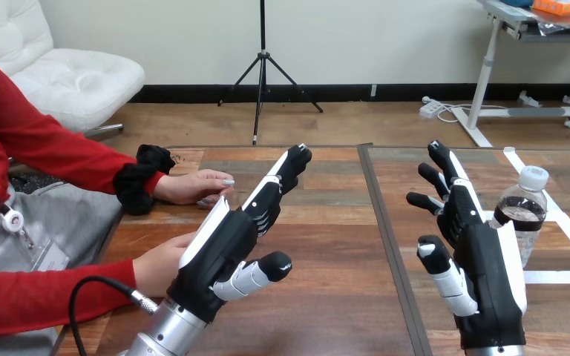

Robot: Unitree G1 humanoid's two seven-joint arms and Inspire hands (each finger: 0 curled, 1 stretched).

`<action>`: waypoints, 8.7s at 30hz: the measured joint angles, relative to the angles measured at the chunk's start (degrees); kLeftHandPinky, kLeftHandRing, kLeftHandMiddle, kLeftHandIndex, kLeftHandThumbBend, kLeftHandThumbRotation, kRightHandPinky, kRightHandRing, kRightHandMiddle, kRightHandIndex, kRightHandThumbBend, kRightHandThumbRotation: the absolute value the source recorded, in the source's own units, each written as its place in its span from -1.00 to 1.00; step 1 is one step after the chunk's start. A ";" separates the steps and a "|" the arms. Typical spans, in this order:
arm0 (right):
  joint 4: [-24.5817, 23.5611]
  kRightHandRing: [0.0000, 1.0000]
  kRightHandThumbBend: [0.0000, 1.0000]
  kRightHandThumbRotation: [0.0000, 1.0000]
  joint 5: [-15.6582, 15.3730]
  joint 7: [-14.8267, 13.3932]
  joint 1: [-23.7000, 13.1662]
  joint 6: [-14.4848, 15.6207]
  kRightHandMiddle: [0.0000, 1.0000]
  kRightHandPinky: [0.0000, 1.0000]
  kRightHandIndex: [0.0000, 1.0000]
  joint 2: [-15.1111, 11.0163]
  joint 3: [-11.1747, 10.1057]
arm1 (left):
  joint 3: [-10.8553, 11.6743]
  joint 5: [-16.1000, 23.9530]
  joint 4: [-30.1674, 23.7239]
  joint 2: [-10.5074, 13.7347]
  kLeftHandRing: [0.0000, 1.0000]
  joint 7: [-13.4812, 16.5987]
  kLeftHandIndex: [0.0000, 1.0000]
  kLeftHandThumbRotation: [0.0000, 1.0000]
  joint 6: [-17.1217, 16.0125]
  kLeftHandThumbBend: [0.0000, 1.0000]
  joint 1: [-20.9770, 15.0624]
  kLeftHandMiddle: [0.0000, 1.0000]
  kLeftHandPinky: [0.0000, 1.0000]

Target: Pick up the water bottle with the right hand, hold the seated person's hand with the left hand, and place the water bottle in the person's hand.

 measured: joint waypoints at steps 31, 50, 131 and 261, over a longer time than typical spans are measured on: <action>0.00 0.83 1.00 0.80 -0.11 -0.19 -0.33 -0.12 0.90 0.58 0.91 -0.11 -0.02 | 0.09 -0.26 0.01 -0.08 1.00 -0.27 1.00 0.72 0.28 1.00 -0.25 1.00 1.00; 0.00 0.84 1.00 0.80 -0.93 -0.78 -0.77 -0.20 0.91 0.58 0.92 -0.33 -0.50 | 0.94 0.87 0.26 -0.47 1.00 0.64 1.00 0.72 0.27 1.00 -0.34 1.00 1.00; 17.81 0.92 1.00 0.28 1.10 -15.89 -10.29 -6.76 0.91 0.72 0.91 -5.05 -17.12 | 2.21 0.20 1.28 -1.79 1.00 -1.07 1.00 0.73 1.04 1.00 -1.35 1.00 1.00; 59.16 0.92 1.00 0.36 5.77 -9.96 -35.32 15.36 1.00 0.78 1.00 -12.02 -12.42 | 4.82 -5.58 1.11 -0.87 1.00 -8.11 1.00 0.68 -0.53 1.00 -1.36 1.00 0.98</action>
